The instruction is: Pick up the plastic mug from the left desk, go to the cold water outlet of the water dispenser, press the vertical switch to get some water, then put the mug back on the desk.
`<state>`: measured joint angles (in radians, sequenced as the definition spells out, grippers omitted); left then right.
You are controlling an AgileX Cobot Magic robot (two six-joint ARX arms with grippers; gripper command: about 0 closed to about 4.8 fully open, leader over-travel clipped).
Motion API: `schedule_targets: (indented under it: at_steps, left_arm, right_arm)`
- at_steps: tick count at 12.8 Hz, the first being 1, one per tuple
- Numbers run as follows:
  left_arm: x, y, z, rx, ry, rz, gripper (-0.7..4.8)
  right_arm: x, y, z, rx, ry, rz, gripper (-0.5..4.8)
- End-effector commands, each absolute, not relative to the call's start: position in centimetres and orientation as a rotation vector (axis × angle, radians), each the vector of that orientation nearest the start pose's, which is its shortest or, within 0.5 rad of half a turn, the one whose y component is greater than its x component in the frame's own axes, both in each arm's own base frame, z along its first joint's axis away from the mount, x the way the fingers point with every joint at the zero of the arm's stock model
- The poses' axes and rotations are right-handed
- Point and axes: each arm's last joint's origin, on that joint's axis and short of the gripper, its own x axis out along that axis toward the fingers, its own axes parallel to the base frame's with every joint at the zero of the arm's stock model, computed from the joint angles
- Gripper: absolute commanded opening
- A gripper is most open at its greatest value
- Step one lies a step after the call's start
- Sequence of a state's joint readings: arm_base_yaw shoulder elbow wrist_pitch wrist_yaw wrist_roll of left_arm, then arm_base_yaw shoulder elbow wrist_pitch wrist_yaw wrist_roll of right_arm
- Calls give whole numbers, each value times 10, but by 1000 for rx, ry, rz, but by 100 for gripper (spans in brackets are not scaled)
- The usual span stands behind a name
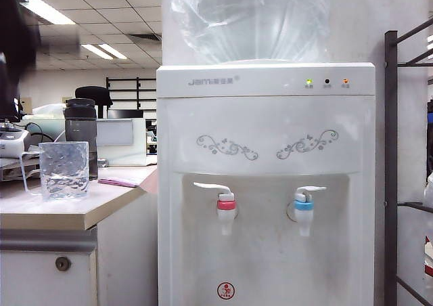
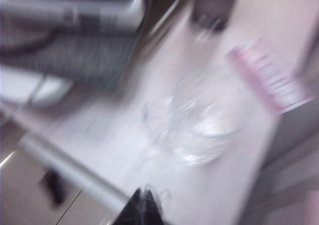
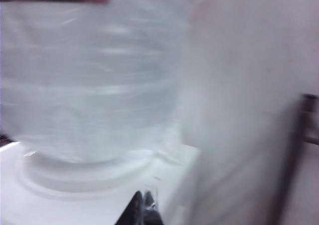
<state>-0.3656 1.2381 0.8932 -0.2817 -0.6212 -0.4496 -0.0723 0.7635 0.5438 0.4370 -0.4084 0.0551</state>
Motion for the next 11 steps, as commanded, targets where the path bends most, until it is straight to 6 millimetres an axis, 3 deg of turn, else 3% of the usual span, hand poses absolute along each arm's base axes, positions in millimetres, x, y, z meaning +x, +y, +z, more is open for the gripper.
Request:
schedule_targets:
  at_steps: [1, 2, 4, 7, 9, 11]
  left_arm:
    - [166, -73, 317, -148, 200, -40, -8]
    - [129, -52, 310, -118, 286, 50, -8]
    - [107, -43, 304, -106, 377, -4, -6]
    - [110, -46, 302, -127, 369, -61, -6]
    - [129, -60, 252, 24, 185, -266, -6]
    - [126, -56, 229, 59, 110, -303, -6]
  right_arm:
    - [150, -4, 285, 6, -54, 169, -1]
    - [131, -3, 248, 5, -62, 153, -1]
    - [105, 0, 227, 44, -89, 169, 0]
    - [94, 1, 226, 41, -86, 206, 0]
    - [84, 2, 229, 31, -143, 207, 0]
    - [84, 2, 229, 31, -142, 206, 0]
